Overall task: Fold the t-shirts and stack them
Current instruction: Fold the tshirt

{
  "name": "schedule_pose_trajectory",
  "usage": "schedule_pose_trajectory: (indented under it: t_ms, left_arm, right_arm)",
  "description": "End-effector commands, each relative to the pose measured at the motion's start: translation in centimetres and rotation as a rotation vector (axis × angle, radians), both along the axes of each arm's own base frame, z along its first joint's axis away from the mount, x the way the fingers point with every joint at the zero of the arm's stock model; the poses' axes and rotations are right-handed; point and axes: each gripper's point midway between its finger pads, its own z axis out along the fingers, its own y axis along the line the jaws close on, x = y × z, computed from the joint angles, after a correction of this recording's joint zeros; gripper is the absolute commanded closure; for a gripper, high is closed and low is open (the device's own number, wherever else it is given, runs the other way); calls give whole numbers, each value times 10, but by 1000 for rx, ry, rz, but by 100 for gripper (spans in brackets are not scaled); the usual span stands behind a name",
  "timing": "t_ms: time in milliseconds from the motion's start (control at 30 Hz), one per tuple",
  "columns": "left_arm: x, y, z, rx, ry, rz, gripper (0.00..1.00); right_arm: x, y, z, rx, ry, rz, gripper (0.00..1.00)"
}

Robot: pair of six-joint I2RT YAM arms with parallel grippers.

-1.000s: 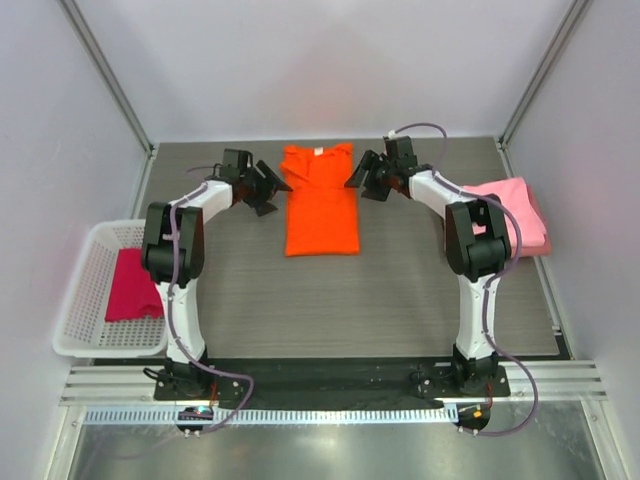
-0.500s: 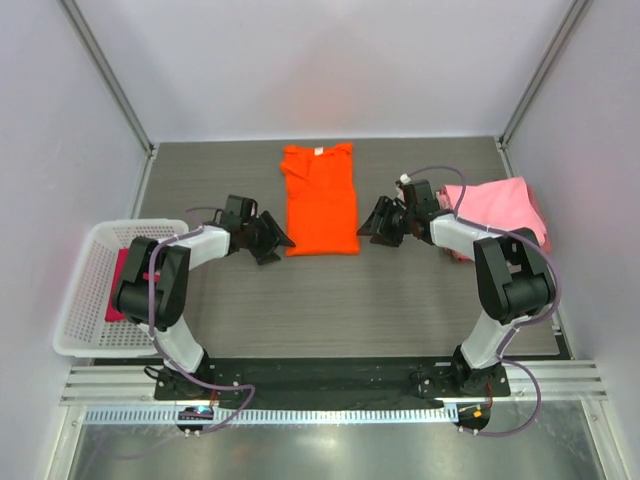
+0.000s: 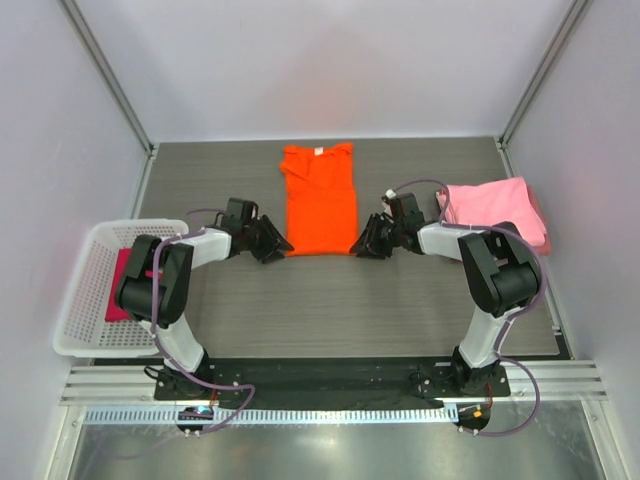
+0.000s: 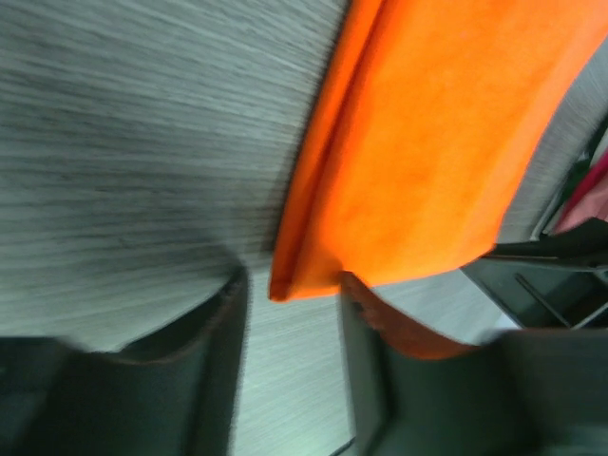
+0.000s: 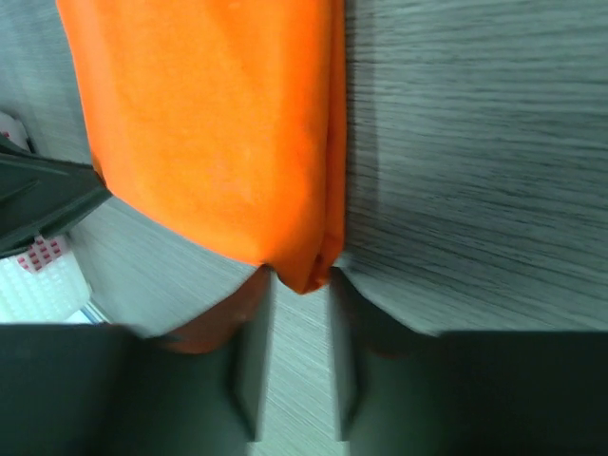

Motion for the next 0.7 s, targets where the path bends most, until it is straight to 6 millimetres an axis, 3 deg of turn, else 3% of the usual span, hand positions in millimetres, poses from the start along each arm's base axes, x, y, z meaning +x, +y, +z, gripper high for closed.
schedule_pose_trajectory:
  t_ms: [0,333,467,567,667]
  left_arm:
    - [7,0,-5,3,-16,1,61]
    - [7,-4,-3,-25,-33,-2,75]
    - [5,-9,-1,-41,-37,-11,77]
    - [1,-9,-6,-27,-29,-14,65]
    - [-2,-9,-12,-31,-19,-15,73]
  right_arm:
    - [6,1,-2,0,-21,-19,70]
    - [9,2,0,2,-32,-22,99]
    - [8,3,3,7,-39,-17,99]
    - [7,3,3,9,-38,-17,99]
    - [6,2,4,10,-37,-17,99]
